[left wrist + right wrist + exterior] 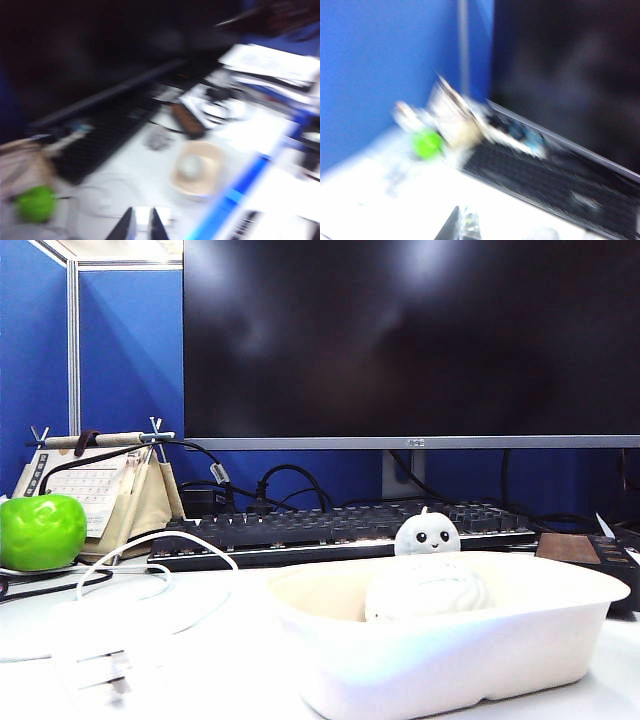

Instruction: Place the tilting octopus upright.

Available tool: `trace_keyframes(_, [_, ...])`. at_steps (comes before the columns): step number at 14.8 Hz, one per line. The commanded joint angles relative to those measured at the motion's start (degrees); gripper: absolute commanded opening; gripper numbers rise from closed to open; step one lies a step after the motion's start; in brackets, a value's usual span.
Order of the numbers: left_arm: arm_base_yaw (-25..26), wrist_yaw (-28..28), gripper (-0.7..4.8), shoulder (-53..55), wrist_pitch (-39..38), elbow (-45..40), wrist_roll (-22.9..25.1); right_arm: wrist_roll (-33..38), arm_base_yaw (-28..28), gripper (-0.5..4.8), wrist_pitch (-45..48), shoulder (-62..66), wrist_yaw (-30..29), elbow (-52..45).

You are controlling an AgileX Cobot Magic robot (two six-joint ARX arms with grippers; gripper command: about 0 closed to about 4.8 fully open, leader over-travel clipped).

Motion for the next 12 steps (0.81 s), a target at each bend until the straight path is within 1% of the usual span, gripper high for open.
trace_keyframes(1, [0.0, -11.3, 0.47, -3.8, 0.0, 0.1, -1.1, 0.6, 5.3, -0.06, -3.9, -7.9, 5.8, 0.0])
trace_keyframes(2, [0.0, -14.4, 0.47, -4.7, 0.0, 0.1, -1.1, 0.6, 5.4, -0.06, -6.6, -10.4, 7.7, 0.0])
trace_keyframes(5, [0.0, -17.6, 0.47, -5.1, 0.0, -0.2, -0.4, 0.6, 5.1, -0.06, -13.6, -15.9, 15.1, 0.0])
trace_keyframes(7, [0.0, -21.2, 0.47, -5.1, 0.0, -2.0, 1.1, 0.7, 5.1, -0.06, -20.3, -18.7, 20.8, -0.1])
trace_keyframes(8, [0.0, -24.0, 0.48, -5.1, 0.0, -3.8, 1.1, 0.9, 5.1, -0.06, -23.9, -19.9, 22.3, -0.1])
trace_keyframes(9, [0.0, -24.8, 0.48, -5.1, 0.0, -5.7, 1.6, 0.9, 5.1, -0.06, -26.2, -21.3, 22.3, -0.2])
trace_keyframes(10, [0.0, -24.8, 0.48, -5.1, 1.1, -9.9, 1.6, 0.8, 5.1, -0.06, -26.9, -23.9, 22.4, -1.2])
trace_keyframes(11, [0.0, -24.7, 0.48, -5.1, 2.2, -13.0, 1.6, 0.8, 5.2, -0.06, -26.8, -25.6, 23.5, -2.3])
trace_keyframes(12, [0.0, -23.5, 0.48, -5.1, 4.7, -16.8, 1.6, 0.9, 5.3, -0.05, -26.7, -27.7, 25.8, -3.8])
